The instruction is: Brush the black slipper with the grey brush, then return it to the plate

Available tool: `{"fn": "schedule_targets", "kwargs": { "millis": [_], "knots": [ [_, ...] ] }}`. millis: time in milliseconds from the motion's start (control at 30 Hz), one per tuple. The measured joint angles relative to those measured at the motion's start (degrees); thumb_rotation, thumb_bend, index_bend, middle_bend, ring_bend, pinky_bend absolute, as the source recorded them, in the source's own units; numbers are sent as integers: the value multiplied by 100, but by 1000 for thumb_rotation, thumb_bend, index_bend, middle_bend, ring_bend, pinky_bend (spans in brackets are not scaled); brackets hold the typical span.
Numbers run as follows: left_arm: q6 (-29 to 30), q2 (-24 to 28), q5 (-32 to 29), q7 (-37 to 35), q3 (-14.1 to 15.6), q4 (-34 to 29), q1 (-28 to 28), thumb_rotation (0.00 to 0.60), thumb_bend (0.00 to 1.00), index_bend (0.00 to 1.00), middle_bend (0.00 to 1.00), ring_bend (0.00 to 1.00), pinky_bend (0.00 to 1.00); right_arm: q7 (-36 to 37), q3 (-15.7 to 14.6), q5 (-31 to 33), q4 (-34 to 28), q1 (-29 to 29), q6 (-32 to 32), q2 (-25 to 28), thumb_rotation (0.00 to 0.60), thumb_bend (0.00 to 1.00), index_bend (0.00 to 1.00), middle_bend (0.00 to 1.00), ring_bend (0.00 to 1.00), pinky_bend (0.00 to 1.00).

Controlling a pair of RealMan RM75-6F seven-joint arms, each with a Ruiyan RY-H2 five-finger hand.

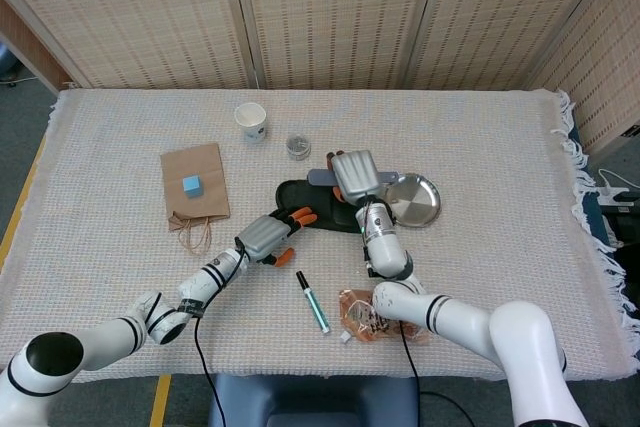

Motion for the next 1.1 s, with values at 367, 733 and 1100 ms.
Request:
{"fn": "schedule_targets", "kwargs": {
  "millis": [367, 733, 1100],
  "knots": [
    [40, 94, -101, 207, 9, -152, 6, 600, 558, 0, 0, 0, 82, -556, -177, 248, 150, -40, -132, 9, 600, 468, 934, 631, 571, 914],
    [-23, 108, -169, 247, 26, -205, -22, 600, 558, 0, 0, 0, 82, -745, -115, 408, -118, 32, -114, 116, 600, 468, 934, 631, 571, 914],
    [-46, 141, -177, 312, 53, -279, -54, 600, 558, 0, 0, 0, 82, -480, -1, 272, 4, 195, -86, -100, 600, 468, 933, 632, 575, 914]
  ]
}}
